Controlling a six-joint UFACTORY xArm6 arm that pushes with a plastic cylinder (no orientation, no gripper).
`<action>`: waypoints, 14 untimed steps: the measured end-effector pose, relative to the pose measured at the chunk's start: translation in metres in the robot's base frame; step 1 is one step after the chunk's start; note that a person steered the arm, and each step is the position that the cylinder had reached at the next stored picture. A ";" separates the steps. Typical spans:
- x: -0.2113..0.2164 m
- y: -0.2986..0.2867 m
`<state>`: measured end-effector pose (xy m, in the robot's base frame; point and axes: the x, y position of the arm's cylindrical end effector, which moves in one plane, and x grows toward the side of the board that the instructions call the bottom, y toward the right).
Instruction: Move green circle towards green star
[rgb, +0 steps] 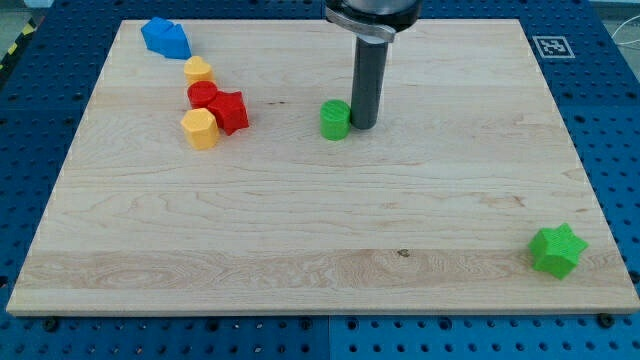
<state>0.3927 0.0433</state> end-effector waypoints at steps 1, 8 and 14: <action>-0.001 -0.015; -0.004 -0.053; 0.017 -0.019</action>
<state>0.4099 0.0242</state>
